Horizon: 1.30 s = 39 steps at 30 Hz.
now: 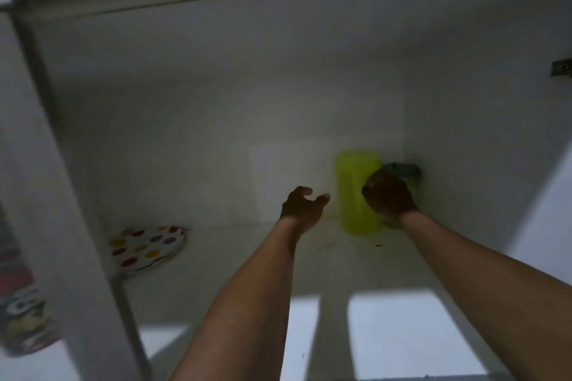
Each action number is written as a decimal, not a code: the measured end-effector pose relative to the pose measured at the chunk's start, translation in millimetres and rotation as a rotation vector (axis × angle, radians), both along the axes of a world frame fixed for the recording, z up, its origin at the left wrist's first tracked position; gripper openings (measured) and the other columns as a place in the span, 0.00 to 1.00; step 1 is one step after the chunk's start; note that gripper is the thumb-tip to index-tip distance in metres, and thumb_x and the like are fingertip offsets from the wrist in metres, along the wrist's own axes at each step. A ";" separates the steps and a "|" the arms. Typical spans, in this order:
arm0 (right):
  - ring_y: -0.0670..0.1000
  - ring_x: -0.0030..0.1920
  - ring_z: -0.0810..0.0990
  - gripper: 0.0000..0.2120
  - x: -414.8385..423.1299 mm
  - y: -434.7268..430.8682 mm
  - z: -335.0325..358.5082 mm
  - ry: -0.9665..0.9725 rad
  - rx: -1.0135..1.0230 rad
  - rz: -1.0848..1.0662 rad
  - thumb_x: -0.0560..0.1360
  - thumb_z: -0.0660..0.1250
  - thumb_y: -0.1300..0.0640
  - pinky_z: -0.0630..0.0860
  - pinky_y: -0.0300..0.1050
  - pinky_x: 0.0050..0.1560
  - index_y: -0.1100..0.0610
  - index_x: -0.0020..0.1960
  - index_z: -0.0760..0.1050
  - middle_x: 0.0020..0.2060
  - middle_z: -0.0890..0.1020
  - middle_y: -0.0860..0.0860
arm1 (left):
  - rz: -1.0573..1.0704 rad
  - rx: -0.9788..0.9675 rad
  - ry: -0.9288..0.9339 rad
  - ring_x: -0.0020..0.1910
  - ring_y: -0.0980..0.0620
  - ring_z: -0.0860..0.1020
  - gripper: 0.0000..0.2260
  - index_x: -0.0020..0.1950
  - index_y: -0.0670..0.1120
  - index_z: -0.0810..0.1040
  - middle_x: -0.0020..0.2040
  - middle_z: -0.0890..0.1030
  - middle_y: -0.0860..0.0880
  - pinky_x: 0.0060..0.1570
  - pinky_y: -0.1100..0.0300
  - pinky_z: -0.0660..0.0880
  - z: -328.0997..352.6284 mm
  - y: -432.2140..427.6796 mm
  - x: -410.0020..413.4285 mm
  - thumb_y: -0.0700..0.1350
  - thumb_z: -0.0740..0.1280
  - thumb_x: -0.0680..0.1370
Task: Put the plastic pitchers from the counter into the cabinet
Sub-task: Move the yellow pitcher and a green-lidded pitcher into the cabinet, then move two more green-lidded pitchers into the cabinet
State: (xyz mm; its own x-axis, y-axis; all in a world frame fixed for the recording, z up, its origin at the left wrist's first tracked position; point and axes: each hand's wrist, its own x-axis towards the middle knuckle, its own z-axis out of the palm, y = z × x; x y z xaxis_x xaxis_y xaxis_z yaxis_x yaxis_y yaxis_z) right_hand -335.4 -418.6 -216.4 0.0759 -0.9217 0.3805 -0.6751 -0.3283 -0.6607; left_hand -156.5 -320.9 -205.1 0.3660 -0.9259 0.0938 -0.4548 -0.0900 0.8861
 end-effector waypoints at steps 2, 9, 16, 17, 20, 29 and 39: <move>0.60 0.57 0.79 0.04 39.2 51.2 11.4 0.000 -0.030 0.050 0.73 0.63 0.51 0.70 0.43 0.49 0.50 0.44 0.75 0.54 0.81 0.55 | 0.026 -0.009 -0.004 0.63 0.41 0.79 0.23 0.64 0.48 0.79 0.62 0.82 0.45 0.60 0.52 0.76 3.6 52.6 24.5 0.59 0.71 0.75; 0.60 0.42 0.79 0.10 210.9 272.7 13.4 -0.144 -0.130 0.366 0.71 0.66 0.52 0.76 0.48 0.46 0.54 0.33 0.72 0.35 0.81 0.55 | 0.059 0.176 0.106 0.43 0.48 0.81 0.10 0.54 0.47 0.79 0.46 0.83 0.50 0.45 0.56 0.75 4.0 306.9 149.0 0.52 0.67 0.80; 0.63 0.49 0.77 0.08 361.7 453.2 -14.7 -0.530 -0.213 0.318 0.69 0.63 0.55 0.69 0.50 0.45 0.54 0.47 0.70 0.49 0.79 0.58 | 0.635 0.180 0.111 0.41 0.47 0.83 0.14 0.60 0.42 0.80 0.46 0.84 0.47 0.48 0.53 0.77 -0.4 602.0 302.6 0.49 0.67 0.80; 0.62 0.49 0.77 0.07 385.6 475.2 -20.8 -0.533 -0.220 0.380 0.69 0.62 0.55 0.68 0.49 0.44 0.54 0.46 0.69 0.48 0.79 0.57 | 0.734 0.171 0.113 0.41 0.46 0.83 0.14 0.60 0.41 0.80 0.47 0.84 0.46 0.49 0.52 0.77 -5.9 638.1 319.9 0.49 0.67 0.80; 0.61 0.46 0.77 0.04 465.1 548.6 -39.3 -0.428 -0.121 0.669 0.70 0.63 0.56 0.71 0.48 0.44 0.55 0.45 0.72 0.43 0.80 0.56 | 0.975 0.159 0.130 0.42 0.45 0.78 0.11 0.58 0.42 0.77 0.50 0.82 0.45 0.51 0.52 0.75 -28.6 724.3 357.9 0.49 0.65 0.81; 0.58 0.48 0.78 0.14 688.2 746.9 -135.5 0.090 0.337 1.341 0.72 0.67 0.50 0.76 0.50 0.49 0.59 0.50 0.76 0.45 0.81 0.54 | 1.365 0.304 0.163 0.37 0.44 0.73 0.11 0.44 0.44 0.76 0.39 0.75 0.40 0.39 0.55 0.69 -138.6 877.7 482.6 0.50 0.70 0.78; 0.59 0.62 0.78 0.38 814.7 815.6 -304.0 0.728 0.776 1.291 0.63 0.77 0.43 0.77 0.49 0.58 0.61 0.66 0.74 0.63 0.78 0.58 | 1.442 0.634 0.526 0.61 0.40 0.80 0.25 0.63 0.38 0.78 0.62 0.81 0.39 0.50 0.55 0.75 -302.5 892.8 570.6 0.54 0.74 0.73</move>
State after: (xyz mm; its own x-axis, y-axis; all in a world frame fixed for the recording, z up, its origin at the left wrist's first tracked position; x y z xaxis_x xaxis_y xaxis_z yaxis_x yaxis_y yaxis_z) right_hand 479.3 397.0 -520.4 0.8275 -0.0585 -0.5584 -0.4590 -0.6432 -0.6129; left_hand 414.1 571.9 -507.6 0.7676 0.3391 -0.5439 0.6339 -0.5268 0.5663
